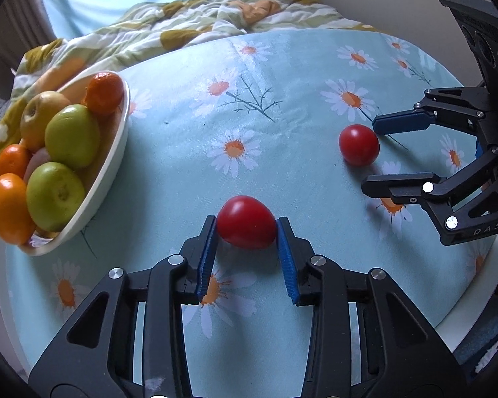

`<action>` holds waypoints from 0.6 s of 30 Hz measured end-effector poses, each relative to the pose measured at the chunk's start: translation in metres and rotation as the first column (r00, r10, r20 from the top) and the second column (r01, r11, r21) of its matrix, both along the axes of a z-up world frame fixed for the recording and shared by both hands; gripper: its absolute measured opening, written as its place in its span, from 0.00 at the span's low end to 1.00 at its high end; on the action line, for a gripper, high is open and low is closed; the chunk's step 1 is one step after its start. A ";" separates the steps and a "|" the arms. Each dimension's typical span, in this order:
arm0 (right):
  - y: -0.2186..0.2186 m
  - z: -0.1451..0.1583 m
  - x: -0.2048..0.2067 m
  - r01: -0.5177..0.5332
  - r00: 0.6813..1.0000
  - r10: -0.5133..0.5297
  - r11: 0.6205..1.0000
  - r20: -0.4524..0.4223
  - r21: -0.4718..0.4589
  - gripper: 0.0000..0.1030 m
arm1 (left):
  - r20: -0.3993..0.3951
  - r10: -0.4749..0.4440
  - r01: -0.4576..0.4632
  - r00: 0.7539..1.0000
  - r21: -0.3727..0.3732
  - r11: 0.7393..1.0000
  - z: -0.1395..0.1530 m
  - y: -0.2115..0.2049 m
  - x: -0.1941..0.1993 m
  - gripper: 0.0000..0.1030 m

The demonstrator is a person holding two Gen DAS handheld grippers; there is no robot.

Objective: Organize fruits
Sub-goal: 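Grasp a red tomato with the left gripper while the right gripper grasps the other tomato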

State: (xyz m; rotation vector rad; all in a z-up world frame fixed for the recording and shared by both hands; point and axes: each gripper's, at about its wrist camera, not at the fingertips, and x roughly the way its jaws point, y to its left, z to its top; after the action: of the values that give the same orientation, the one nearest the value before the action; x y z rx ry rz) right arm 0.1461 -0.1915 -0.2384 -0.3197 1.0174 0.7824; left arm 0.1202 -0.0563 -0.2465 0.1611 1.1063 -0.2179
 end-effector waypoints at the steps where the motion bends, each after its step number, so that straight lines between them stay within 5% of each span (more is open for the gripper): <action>1: 0.001 0.000 0.001 -0.002 1.000 0.002 1.000 0.001 0.002 0.58 | 0.000 0.006 -0.006 1.000 0.000 1.000 0.000 0.002 -0.001 0.40; 4: 0.007 0.000 0.002 -0.008 1.000 0.008 1.000 0.010 0.008 0.54 | 0.000 0.025 -0.025 1.000 -0.001 1.000 0.000 0.006 -0.005 0.40; 9: 0.016 0.001 0.003 -0.019 0.999 0.019 1.000 0.034 -0.001 0.28 | 0.003 0.052 -0.052 0.999 -0.001 0.999 0.000 0.012 -0.012 0.40; 18: 0.018 0.022 -0.003 -0.039 0.998 0.038 0.999 0.051 0.026 0.28 | 0.043 0.124 -0.122 0.991 -0.026 0.992 0.025 0.021 -0.023 0.40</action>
State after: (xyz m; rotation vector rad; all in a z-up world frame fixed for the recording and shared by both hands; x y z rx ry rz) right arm 0.1431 -0.1736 -0.2159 -0.3350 0.9552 0.8187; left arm 0.0970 -0.0354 -0.2217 0.0760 1.0647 -0.1165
